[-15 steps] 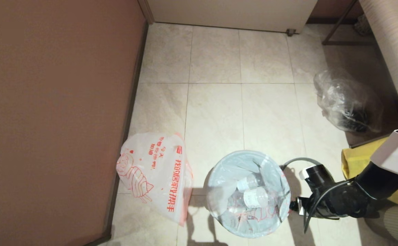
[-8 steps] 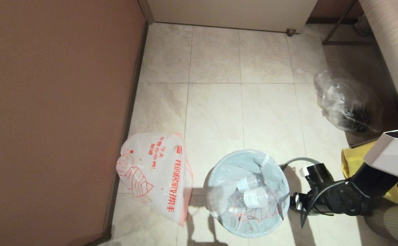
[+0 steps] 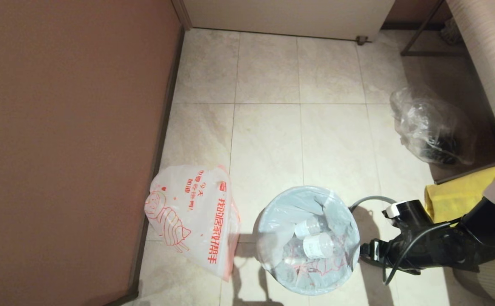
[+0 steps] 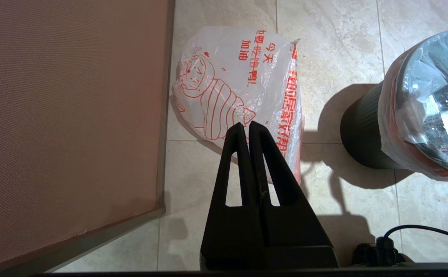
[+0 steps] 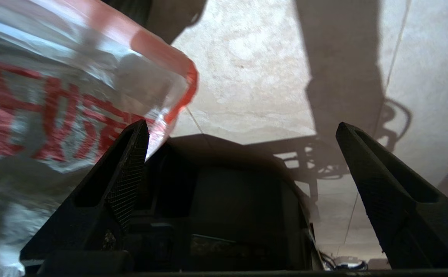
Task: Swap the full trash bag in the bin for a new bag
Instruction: Place the trash bag on the floor
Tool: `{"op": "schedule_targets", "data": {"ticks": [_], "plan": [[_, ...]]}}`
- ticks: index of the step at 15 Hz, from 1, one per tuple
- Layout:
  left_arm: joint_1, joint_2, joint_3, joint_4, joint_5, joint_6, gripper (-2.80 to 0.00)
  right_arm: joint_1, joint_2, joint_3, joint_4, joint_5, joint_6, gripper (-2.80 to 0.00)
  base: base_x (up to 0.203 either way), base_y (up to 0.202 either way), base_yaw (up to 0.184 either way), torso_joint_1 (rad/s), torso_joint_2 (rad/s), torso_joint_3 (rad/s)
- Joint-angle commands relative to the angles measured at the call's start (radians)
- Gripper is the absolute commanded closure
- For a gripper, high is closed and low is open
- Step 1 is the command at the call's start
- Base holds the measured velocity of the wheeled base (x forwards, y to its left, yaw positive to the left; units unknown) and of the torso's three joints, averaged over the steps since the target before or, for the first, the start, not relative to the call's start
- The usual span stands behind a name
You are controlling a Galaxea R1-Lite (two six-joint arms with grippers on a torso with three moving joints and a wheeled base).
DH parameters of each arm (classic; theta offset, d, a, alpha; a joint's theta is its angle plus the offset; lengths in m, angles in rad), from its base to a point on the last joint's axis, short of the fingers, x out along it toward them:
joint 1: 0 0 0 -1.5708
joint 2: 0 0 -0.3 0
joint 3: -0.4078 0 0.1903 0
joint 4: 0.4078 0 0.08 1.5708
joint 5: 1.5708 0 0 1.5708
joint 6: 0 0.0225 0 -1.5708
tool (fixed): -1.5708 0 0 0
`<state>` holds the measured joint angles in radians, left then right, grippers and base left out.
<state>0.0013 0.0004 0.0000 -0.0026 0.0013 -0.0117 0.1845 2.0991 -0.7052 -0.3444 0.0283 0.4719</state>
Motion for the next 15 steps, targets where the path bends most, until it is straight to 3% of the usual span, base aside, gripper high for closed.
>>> {"op": "schedule_targets", "data": {"ticks": [1, 6, 12, 15], "plan": [[0.0, 0.001, 0.0, -0.001, 0.0, -0.001, 0.0, -0.021, -0.022, 0.012, 0.008, -0.001, 0.004, -2.8, 0.0, 0.0, 0.0, 0.0, 0.0, 0.0], [0.0, 0.0, 0.0, -0.001, 0.0, -0.001, 0.0, -0.076, 0.052, 0.004, 0.001, -0.002, 0.001, -2.8, 0.0, 0.0, 0.0, 0.0, 0.0, 0.0], [0.0, 0.0, 0.0, -0.001, 0.0, -0.001, 0.0, -0.065, 0.068, -0.011, 0.002, -0.007, -0.015, -2.8, 0.0, 0.0, 0.0, 0.0, 0.0, 0.0], [0.0, 0.0, 0.0, -0.001, 0.0, -0.001, 0.0, -0.032, 0.084, -0.017, -0.003, -0.064, -0.027, -2.8, 0.0, 0.0, 0.0, 0.0, 0.0, 0.0]]}}
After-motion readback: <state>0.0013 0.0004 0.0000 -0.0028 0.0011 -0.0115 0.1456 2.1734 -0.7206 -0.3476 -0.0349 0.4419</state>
